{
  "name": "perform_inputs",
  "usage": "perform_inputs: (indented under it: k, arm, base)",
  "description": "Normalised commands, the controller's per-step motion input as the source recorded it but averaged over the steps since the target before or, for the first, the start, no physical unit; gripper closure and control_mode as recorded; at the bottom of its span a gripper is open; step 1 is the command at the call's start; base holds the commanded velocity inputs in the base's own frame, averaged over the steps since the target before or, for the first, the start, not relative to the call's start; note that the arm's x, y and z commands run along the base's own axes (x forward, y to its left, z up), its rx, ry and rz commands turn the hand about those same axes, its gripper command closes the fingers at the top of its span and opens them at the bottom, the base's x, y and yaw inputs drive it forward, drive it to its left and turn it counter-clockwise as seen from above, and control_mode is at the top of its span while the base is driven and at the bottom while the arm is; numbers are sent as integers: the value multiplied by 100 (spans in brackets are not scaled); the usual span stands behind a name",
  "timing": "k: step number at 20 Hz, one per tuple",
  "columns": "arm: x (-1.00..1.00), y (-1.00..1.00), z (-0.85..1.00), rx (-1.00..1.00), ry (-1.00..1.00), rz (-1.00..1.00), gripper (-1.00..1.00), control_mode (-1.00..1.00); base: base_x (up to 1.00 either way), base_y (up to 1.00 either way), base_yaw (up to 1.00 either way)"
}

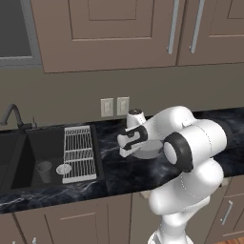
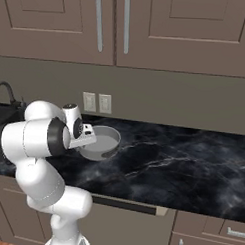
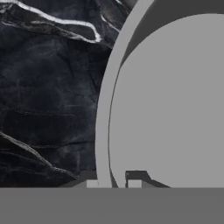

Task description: Place the pot in the left basin and the glass cup in the right basin of the sink.

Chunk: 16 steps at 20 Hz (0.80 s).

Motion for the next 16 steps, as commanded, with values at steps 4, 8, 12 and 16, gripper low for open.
perform_inputs:
  k: [4,8,12,16]
  arm:
    - [-5,5,15,-1,0,0,100,-100]
    - [-22,7,35,-3,7,2,100,-100]
    - [-37,6,40,0,5,4,100,-100]
    - [-49,1,42,0,0,3,100,-100]
  base:
    - [0,0,0]
    - [0,0,0]
    - [0,0,0]
    - [0,0,0]
